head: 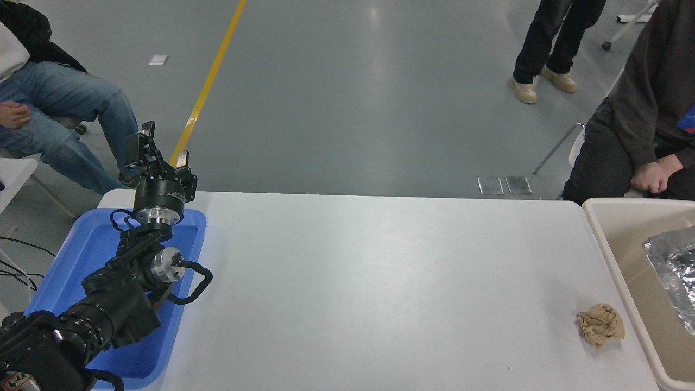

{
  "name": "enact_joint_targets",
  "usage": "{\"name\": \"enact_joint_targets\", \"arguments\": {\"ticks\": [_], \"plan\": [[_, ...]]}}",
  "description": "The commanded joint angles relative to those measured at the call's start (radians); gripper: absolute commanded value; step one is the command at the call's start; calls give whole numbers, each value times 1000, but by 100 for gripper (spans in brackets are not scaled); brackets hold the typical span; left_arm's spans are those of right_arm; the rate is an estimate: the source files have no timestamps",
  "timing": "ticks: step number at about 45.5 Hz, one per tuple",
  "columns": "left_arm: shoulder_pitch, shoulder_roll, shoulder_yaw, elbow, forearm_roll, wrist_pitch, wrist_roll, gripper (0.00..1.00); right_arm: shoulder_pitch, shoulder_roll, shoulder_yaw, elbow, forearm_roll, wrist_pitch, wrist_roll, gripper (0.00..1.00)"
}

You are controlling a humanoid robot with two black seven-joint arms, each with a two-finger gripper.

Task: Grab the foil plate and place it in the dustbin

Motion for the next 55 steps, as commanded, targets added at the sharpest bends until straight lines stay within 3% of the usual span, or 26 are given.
{"name": "enact_joint_targets", "arguments": {"ticks": [1, 10, 11, 12, 14, 15, 33, 55], "plan": [[-1, 0, 0, 0, 0, 0, 0, 100, -49, 45, 14, -46, 56, -12, -22, 0], [-1, 0, 0, 0, 0, 0, 0, 100, -51, 45, 15, -46, 58, -25, -19, 0], [1, 0, 0, 0, 0, 0, 0, 100, -51, 45, 16, -46, 58, -30, -18, 8], [-1, 0, 0, 0, 0, 0, 0, 100, -51, 43, 16, -46, 58, -32, -16, 27], [-1, 0, 0, 0, 0, 0, 0, 100, -47, 40, 18, -41, 59, -36, -13, 90], [-1, 0, 0, 0, 0, 0, 0, 100, -43, 40, 19, -34, 62, -36, -13, 100], [-2, -2, 2, 0, 0, 0, 0, 100, 52, 74, 45, 17, 65, -30, -13, 100], [-4, -2, 2, 0, 0, 0, 2, 100, 408, -3, -38, 360, 56, 8, -10, 100]]}}
